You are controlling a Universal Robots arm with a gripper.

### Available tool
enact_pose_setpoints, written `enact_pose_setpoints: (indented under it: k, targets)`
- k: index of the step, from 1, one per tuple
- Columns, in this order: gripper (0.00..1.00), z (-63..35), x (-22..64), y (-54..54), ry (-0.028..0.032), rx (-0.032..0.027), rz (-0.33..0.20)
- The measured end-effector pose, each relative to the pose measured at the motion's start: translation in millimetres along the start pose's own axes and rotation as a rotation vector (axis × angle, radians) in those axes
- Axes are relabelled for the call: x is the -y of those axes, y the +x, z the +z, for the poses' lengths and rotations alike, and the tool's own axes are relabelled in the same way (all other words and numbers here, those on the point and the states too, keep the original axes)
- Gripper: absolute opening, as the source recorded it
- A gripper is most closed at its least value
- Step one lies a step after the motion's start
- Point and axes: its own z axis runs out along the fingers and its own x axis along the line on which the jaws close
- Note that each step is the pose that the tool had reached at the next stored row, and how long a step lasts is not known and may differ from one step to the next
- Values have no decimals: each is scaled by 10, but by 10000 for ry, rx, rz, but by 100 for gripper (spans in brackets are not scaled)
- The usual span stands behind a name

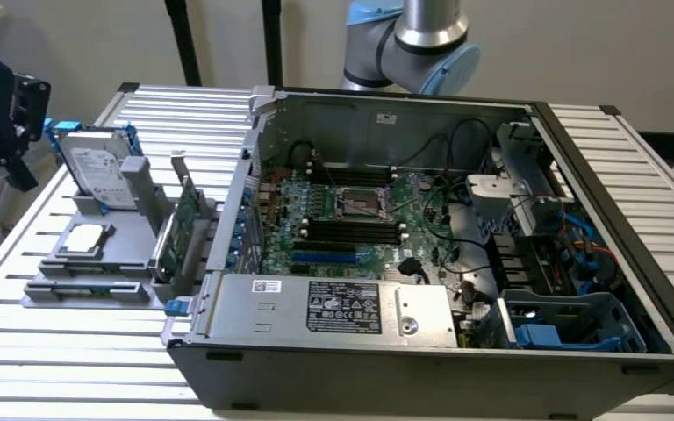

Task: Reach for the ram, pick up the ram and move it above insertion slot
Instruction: 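Pick up the ram and move it above insertion slot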

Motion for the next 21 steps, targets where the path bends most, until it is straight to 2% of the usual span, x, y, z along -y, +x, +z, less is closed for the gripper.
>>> enact_pose_setpoints:
  k: [8,12,17,21]
  targets:
    - [11,24,1,0,81,-18,-1444]
    - [11,40,1,0,142,-20,-2180]
    - [11,62,2,0,272,-4,-3087]
    - [11,84,3,0,422,21,-3777]
